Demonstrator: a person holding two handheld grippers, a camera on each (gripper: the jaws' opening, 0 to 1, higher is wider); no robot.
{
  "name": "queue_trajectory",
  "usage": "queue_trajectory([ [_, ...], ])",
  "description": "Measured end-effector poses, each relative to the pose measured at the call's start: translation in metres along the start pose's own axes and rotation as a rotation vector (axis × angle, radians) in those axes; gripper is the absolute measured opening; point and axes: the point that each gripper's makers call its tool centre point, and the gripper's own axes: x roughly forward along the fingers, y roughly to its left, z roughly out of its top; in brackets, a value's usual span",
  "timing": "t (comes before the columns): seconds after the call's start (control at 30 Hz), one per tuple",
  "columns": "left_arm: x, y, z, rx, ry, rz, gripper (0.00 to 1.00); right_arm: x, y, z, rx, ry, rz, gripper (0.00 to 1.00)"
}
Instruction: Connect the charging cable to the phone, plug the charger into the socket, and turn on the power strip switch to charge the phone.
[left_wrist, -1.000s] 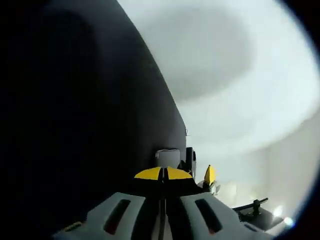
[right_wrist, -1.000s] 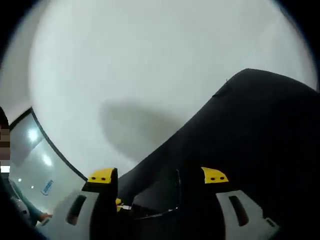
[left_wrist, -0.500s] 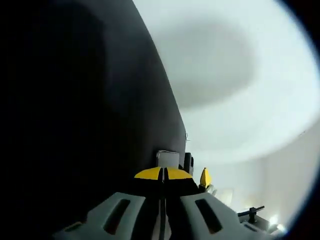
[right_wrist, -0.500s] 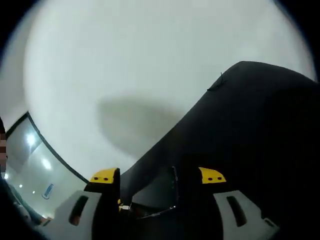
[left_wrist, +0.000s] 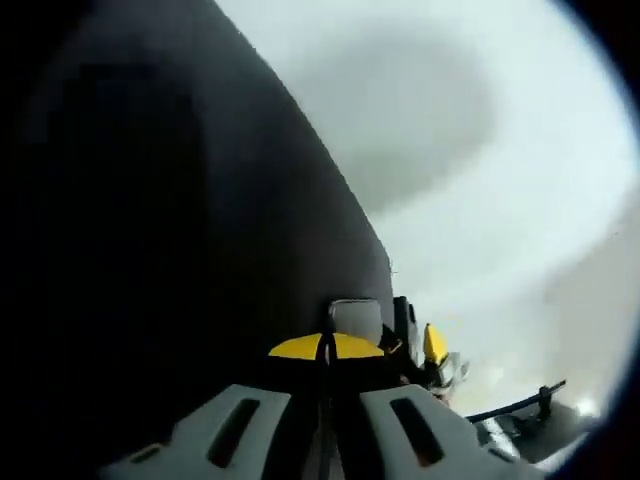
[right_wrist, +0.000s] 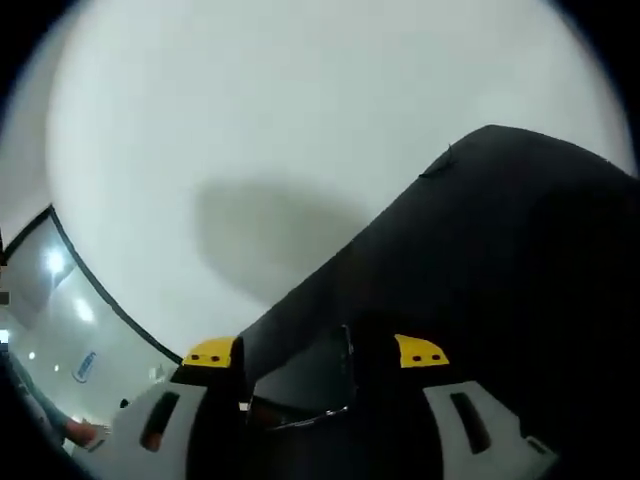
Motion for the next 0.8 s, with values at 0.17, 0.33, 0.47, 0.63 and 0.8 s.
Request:
queue_trajectory([
  [0.17,0.004,-0.003,-0.007,0.183,0.012,0.044,0.00,0.002,0.008,-0.010,-0.017,0.025,0.017,0.55],
  [0.33,-0.002,-0.002,-0.003,0.140,0.008,0.019,0.00,-0.004,0.013,0.003,0.004,-0.012,0.073,0.62],
  [0.47,-0.008,-0.009,0.000,0.086,0.002,-0.036,0.00,-0.009,0.004,0.020,0.025,-0.062,0.059,0.58],
  [0.63,-0.006,-0.011,0.005,0.043,-0.012,-0.071,0.00,-0.008,-0.007,0.020,0.050,-0.066,0.042,0.58],
  [0.8,-0.002,-0.015,0.006,0.009,-0.013,-0.099,0.00,-0.004,-0.012,0.019,0.037,-0.053,0.037,0.57],
])
